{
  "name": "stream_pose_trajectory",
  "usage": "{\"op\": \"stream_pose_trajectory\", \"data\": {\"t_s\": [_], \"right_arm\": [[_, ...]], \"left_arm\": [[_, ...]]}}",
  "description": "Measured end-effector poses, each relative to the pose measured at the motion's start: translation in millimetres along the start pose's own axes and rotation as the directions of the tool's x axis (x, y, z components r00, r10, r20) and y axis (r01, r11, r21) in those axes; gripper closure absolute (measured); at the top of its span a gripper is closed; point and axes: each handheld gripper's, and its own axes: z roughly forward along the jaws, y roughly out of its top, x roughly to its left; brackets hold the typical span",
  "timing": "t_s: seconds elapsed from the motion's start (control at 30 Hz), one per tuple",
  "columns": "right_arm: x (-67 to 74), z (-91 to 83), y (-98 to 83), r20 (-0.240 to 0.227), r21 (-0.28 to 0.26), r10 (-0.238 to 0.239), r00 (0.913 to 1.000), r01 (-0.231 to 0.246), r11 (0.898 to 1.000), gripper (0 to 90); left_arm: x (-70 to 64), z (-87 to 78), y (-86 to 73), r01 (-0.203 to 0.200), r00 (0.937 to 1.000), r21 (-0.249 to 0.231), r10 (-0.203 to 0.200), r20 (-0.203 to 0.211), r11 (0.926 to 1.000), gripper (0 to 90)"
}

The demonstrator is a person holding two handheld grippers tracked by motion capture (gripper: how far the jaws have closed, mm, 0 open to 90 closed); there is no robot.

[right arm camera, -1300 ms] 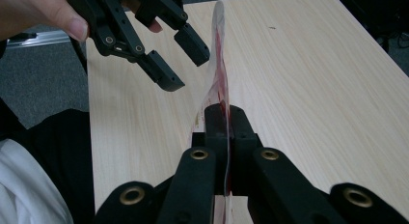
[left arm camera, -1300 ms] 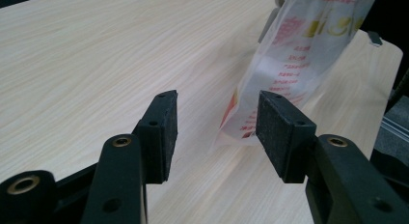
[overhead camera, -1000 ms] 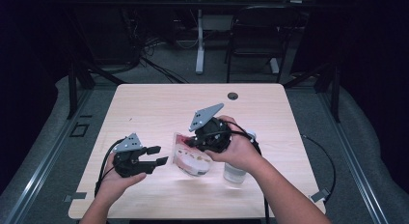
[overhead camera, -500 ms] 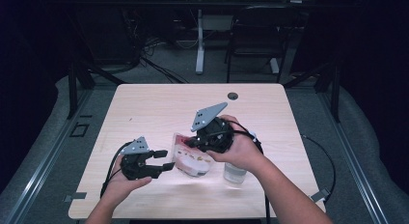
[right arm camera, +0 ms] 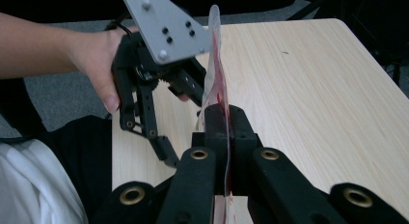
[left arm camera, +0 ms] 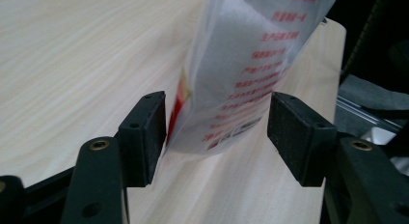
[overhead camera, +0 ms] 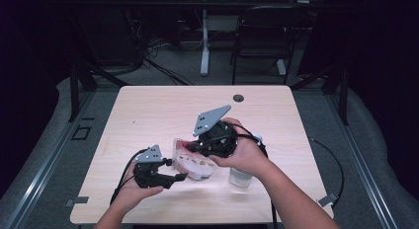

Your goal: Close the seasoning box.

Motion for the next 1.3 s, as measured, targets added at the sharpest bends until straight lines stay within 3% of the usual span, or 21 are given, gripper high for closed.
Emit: {"op": "stream_pose_trajectory", "data": {"t_s": [0.03, 0.17, 0.63, 0.7, 0.9, 1.3], "right_arm": [[0.0, -0.1, 0.2, -0.005, -0.003, 0.0, 1.0, 0.0, 1.0, 90.0], [1.5, 0.7, 0.6, -0.014, -0.012, 0.002, 0.9999, -0.002, 1.0, 90.0], [2.6, -3.2, 3.2, -0.014, -0.032, -0.004, 0.9999, 0.004, 0.999, 90.0], [2.9, -3.1, 3.9, -0.01, -0.029, -0.006, 0.9999, 0.005, 1.0, 90.0], [2.5, -4.1, 4.1, -0.007, -0.029, -0.009, 0.9999, 0.008, 1.0, 89.9], [1.4, -11.1, 2.7, -0.015, -0.029, -0.02, 0.9997, 0.019, 0.999, 89.5]], "left_arm": [[-1.4, 4.4, -1.0, 0.002, 0.9998, 0.007, -0.002, 0.022, 1.0, 37.8], [-3.9, 11.4, -2.2, -0.007, 0.9993, 0.02, 0.006, 0.036, 0.9998, 37.1], [-4.1, 19.6, -7.6, -0.017, 0.9996, 0.036, 0.016, 0.024, 0.9992, 37.3], [-3.5, 18.5, -9.0, -0.021, 0.9996, 0.031, 0.02, 0.019, 0.9993, 44.0], [-0.6, 14.6, -9.7, -0.009, 0.9986, 0.029, 0.008, 0.052, 0.9995, 50.9], [0.9, 7.5, -8.4, -0.011, 0.9974, 0.02, 0.009, 0.072, 0.9997, 63.3]]}}
